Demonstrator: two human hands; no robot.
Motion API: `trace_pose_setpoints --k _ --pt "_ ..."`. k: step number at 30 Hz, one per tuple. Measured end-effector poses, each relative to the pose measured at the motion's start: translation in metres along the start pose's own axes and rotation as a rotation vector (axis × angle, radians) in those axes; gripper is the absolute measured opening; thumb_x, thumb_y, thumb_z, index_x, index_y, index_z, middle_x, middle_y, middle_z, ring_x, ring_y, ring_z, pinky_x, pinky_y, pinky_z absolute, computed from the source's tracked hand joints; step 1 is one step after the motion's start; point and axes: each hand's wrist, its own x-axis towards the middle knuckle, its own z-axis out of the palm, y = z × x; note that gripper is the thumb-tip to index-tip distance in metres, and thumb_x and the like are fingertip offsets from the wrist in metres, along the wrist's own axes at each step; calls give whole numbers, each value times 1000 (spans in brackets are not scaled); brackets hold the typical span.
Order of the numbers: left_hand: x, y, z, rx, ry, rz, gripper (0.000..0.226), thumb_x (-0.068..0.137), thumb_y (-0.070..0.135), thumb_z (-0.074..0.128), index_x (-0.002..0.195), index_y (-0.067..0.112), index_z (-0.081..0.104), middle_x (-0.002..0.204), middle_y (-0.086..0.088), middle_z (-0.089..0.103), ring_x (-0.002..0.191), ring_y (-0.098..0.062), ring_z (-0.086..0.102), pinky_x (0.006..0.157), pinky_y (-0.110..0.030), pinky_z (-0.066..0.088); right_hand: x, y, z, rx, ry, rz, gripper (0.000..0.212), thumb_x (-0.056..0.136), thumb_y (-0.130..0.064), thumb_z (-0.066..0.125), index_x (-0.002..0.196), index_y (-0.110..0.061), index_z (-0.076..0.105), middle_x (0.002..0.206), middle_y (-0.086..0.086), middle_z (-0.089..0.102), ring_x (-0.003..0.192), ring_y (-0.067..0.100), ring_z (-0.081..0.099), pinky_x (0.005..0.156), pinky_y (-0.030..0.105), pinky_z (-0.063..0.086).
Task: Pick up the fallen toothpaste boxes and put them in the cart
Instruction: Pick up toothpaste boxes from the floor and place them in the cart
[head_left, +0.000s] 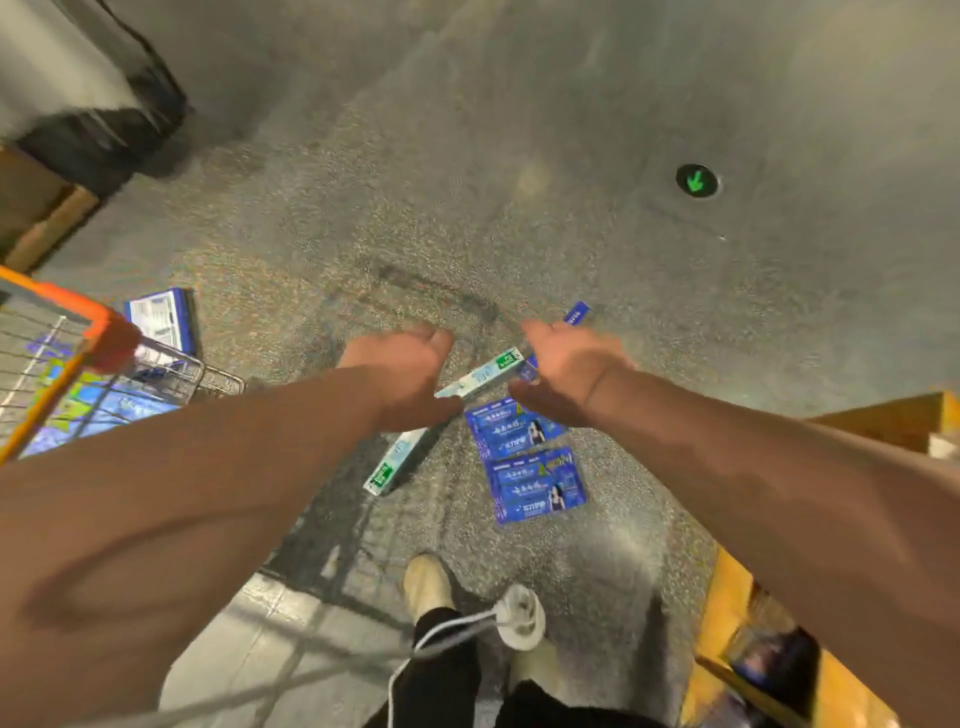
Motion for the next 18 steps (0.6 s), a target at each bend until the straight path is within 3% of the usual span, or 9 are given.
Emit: trace_pose_setpoints --k 3,6,12,14,16,18 --pt "21 -10 24 -16 -17 -11 74 90 75 50 139 21 39 113 1 58 83 -17 59 58 -31 52 27 6 22 41 5 -8 53 90 -46 62 133 -18 47 122 9 58 112 31 57 95 42 48" --pt "43 -15 43 -43 -75 -38 72 90 74 52 138 21 38 101 4 53 78 -13 57 64 -35 57 54 8 47 6 3 -16 51 87 -53 63 123 -20 48 118 6 59 111 30 57 91 40 47" --pt "94 -20 109 -86 -116 -129 76 90 73 52 143 22 36 127 1 54 98 -23 62 76 -42 59 136 15 101 -85 -64 -170 66 88 -54 62 140 -19 40 136 7 55 122 29 53 98 41 46" --pt "114 -22 146 -90 -127 -150 76 90 74 49 143 21 35 127 0 54 95 -23 61 72 -40 60 167 18 121 -118 -47 -240 51 92 -30 61 137 -14 43 126 11 59 112 29 57 92 42 49" --pt "133 -26 187 -95 -127 -196 80 89 76 47 145 22 34 136 -2 52 96 -21 60 67 -35 60 197 22 144 -143 -2 -282 46 91 -4 49 137 -9 45 120 14 62 109 31 59 94 47 51" --pt "151 -31 230 -118 -120 -263 84 87 78 48 148 23 34 140 -1 51 98 -21 59 66 -35 58 226 28 173 -151 22 -306 45 91 -19 58 134 -12 47 119 11 62 111 31 57 97 48 50"
